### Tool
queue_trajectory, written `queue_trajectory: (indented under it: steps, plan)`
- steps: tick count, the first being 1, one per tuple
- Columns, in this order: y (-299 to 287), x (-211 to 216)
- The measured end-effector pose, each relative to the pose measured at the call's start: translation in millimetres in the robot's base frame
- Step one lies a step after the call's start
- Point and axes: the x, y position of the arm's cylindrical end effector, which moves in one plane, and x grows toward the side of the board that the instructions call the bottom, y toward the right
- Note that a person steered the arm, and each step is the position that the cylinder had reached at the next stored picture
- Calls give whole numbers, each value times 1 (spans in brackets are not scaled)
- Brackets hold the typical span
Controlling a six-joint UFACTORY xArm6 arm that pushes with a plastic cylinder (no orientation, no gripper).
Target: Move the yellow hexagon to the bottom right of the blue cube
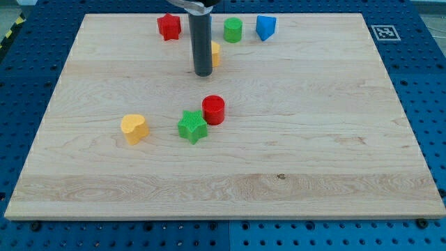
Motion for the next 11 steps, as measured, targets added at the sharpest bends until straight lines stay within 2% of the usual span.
queue_trajectory:
  steps: [3,6,9,11]
  plan:
    - [0,-26]
    - [-17,3]
    - [-69,3]
    - [-69,3]
